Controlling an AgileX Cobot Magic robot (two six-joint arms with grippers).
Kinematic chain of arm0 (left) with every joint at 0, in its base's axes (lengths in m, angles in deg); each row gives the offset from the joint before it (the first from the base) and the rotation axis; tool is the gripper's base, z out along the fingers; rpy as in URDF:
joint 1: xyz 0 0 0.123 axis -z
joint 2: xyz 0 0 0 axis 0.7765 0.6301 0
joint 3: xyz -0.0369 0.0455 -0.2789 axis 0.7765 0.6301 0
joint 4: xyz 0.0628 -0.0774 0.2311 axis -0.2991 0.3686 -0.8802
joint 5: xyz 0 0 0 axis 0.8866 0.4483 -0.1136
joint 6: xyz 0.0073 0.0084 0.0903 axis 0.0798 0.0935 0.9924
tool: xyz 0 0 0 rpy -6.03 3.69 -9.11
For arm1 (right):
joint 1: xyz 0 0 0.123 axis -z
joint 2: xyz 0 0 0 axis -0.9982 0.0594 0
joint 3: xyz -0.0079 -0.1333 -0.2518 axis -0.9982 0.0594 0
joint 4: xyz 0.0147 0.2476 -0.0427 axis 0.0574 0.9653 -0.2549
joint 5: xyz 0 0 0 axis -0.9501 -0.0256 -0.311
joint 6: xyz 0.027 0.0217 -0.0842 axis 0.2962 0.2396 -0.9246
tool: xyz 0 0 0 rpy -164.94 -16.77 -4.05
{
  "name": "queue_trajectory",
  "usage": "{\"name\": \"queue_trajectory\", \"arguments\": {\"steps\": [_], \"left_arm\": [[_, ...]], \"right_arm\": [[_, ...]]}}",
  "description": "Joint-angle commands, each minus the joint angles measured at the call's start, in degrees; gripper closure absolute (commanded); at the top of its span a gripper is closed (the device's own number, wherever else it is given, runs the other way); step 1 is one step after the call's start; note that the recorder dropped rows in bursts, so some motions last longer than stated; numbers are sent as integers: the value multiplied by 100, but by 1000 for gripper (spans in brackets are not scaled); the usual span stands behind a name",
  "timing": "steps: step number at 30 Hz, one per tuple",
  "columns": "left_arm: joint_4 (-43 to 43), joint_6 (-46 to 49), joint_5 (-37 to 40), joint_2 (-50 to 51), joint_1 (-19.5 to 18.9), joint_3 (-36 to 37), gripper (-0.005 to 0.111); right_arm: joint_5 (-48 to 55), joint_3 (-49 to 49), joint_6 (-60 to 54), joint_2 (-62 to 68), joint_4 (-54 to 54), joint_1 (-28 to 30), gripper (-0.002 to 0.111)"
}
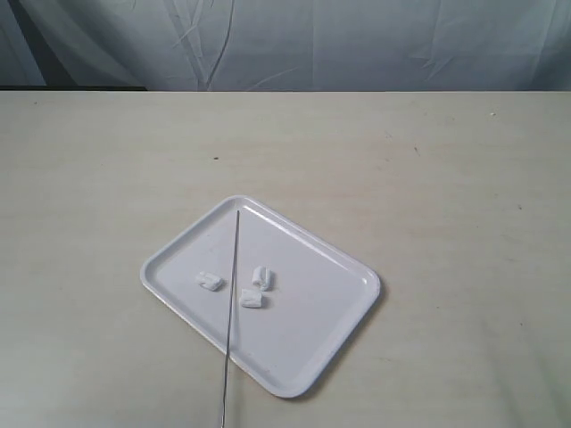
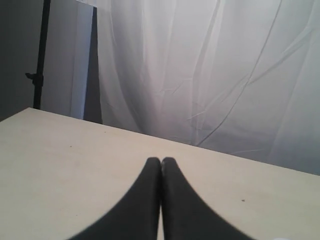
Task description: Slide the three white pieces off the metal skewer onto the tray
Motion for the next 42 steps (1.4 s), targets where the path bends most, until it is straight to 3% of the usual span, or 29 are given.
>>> {"name": "queue_trajectory", "arguments": {"steps": [1,12,14,19,42], "left_arm": [[-383,-19,-274,-28,28,293,107],[-1770,-42,-365,-28,621,807,107],[-1637,-42,-634,-28,634,845,107],[-1494,-30,-141,-28,634,845,107],[-1254,-293,288,-28,634,845,107]], "right_arm": [[-2,13,-161,-35,-74,25,63],[-12,13,-161,-35,73,25,63],[-12,13,-161,-35,73,25,63],[-12,13,-161,-35,73,25,63],[-23,13,-161,-35,228,25,63]]}}
